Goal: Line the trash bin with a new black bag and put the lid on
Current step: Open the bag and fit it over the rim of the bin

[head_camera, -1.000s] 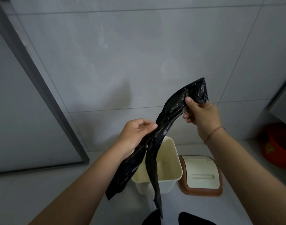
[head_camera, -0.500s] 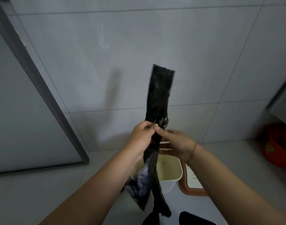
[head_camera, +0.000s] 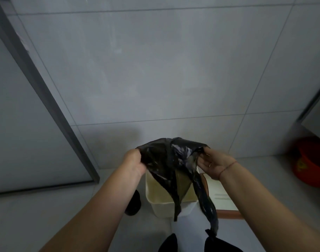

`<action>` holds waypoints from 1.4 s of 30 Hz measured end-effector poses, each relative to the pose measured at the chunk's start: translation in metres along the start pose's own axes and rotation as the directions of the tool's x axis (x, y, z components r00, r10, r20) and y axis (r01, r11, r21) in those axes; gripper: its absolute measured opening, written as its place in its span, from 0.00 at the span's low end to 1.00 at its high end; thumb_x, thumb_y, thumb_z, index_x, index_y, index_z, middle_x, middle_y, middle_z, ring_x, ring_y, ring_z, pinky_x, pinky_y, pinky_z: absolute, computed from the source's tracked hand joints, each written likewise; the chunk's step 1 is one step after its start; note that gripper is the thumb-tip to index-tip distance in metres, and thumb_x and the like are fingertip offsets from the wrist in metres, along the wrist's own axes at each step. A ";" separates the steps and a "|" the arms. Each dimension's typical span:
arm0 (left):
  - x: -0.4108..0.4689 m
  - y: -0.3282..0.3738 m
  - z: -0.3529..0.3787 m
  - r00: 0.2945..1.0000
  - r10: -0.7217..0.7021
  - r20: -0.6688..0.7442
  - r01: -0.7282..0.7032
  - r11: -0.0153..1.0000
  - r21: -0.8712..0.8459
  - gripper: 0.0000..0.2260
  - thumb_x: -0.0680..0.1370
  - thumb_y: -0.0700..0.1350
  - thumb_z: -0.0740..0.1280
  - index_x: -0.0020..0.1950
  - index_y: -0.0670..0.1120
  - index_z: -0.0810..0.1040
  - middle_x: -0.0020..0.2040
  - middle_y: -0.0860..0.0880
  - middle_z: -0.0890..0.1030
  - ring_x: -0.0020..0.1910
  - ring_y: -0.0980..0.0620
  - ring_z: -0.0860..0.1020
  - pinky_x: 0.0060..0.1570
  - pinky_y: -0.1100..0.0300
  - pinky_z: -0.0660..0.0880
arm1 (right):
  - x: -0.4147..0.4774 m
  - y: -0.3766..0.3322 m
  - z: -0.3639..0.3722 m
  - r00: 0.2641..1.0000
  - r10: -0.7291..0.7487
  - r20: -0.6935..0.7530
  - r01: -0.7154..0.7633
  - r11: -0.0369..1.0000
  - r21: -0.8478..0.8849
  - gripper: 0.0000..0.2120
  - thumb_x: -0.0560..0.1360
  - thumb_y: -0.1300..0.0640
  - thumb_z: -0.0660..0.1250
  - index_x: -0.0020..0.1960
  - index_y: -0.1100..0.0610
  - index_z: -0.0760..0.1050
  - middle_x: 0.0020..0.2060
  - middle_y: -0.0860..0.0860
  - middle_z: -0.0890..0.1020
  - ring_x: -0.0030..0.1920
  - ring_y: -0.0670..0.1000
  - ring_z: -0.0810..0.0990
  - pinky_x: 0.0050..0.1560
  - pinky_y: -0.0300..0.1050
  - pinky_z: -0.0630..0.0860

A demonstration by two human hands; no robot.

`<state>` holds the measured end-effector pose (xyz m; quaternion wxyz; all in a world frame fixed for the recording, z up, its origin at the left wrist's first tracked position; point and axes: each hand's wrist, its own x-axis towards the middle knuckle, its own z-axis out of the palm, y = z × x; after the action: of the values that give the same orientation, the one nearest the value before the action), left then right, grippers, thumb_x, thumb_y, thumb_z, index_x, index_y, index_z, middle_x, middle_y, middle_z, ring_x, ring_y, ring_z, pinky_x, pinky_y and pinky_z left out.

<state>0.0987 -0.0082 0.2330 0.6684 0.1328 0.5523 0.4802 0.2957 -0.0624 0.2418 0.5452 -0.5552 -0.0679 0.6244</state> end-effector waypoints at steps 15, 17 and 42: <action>0.019 0.019 -0.041 0.998 -0.027 0.064 0.019 0.993 0.114 0.12 0.78 0.49 0.64 0.42 0.42 0.78 0.53 0.42 0.81 0.31 0.44 0.83 0.32 0.54 0.79 | 0.008 -0.032 -0.020 0.999 0.015 0.038 -0.021 0.989 0.144 0.16 0.81 0.55 0.53 0.40 0.60 0.73 0.20 0.56 0.81 0.20 0.52 0.80 0.17 0.41 0.75; 0.008 0.013 -0.038 0.962 -0.155 0.226 0.088 0.956 0.281 0.19 0.69 0.59 0.70 0.40 0.42 0.85 0.49 0.40 0.85 0.34 0.45 0.85 0.31 0.55 0.81 | 0.005 -0.028 -0.015 0.986 0.016 0.167 -0.020 0.999 0.026 0.17 0.80 0.48 0.56 0.46 0.60 0.77 0.29 0.58 0.85 0.28 0.54 0.84 0.26 0.45 0.81; 0.031 -0.003 -0.032 0.996 -0.091 -0.001 0.091 0.992 0.089 0.13 0.82 0.37 0.53 0.44 0.36 0.76 0.40 0.39 0.82 0.23 0.42 0.78 0.29 0.53 0.78 | 0.020 -0.007 -0.027 0.996 0.061 0.062 -0.062 0.998 0.017 0.13 0.80 0.67 0.49 0.41 0.63 0.70 0.32 0.60 0.78 0.34 0.56 0.77 0.21 0.41 0.77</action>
<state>0.0702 0.0028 0.2006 0.6839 0.1381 0.5775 0.4239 0.3246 -0.0585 0.2245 0.5285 -0.5325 -0.0616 0.6582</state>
